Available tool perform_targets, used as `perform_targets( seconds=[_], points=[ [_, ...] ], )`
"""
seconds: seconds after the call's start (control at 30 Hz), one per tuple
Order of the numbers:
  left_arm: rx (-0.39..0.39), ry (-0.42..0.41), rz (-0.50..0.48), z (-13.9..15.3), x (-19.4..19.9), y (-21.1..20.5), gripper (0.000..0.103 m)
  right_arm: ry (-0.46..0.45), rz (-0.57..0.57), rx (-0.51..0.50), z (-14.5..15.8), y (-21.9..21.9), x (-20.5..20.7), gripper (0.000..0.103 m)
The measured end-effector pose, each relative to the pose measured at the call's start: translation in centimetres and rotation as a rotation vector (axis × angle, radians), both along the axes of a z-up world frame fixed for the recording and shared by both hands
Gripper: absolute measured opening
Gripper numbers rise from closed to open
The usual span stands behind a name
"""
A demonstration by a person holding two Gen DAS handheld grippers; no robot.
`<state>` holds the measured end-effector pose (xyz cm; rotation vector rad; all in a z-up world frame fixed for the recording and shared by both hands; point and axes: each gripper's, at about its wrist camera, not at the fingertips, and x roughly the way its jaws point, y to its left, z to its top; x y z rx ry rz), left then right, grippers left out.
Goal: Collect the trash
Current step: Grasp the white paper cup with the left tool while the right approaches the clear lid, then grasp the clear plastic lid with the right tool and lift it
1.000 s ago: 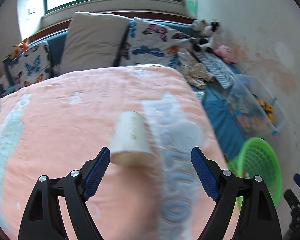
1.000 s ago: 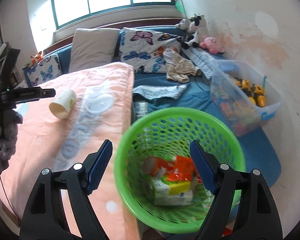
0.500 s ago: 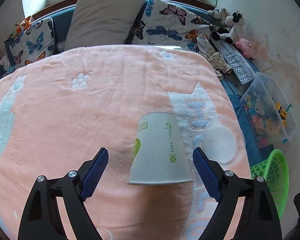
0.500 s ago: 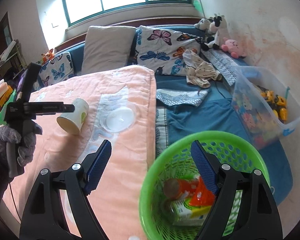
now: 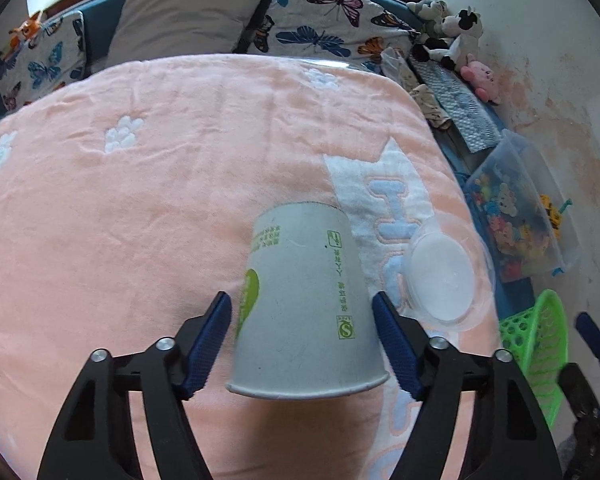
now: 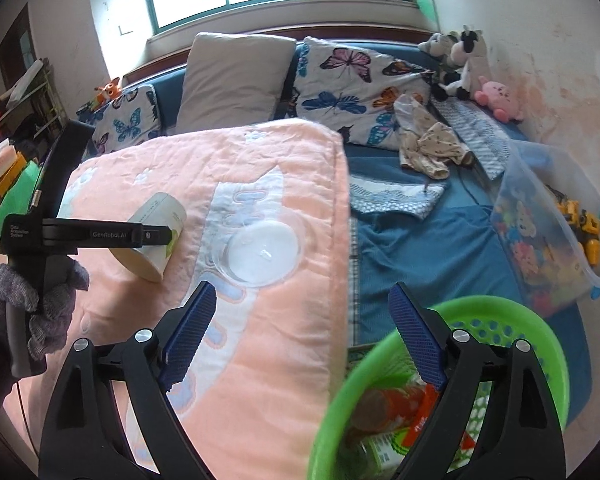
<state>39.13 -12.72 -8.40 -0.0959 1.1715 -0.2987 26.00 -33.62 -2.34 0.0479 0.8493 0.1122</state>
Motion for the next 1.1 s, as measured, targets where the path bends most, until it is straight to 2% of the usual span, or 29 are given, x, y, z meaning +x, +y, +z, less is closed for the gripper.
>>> perform_targets(
  seconds=[0.3,0.57,0.97,1.1],
  points=[
    [-0.024,-0.044,-0.018,2.0,-1.5,1.6,0.061,0.040,0.058,-0.029,-2.7,2.7,3.5,0.094],
    [-0.045,-0.091,-0.010,4.1,-3.1,4.4,0.061,0.094,0.082,-0.040,-5.5,4.2,6.3,0.095],
    [-0.052,-0.086,-0.001,3.5,-3.9,6.0,0.061,0.121,0.089,-0.068,-7.2,5.6,8.7,0.098],
    [-0.047,-0.086,-0.002,3.4,-4.2,6.1,0.061,0.122,0.082,-0.105,-7.6,6.1,9.0,0.091]
  ],
)
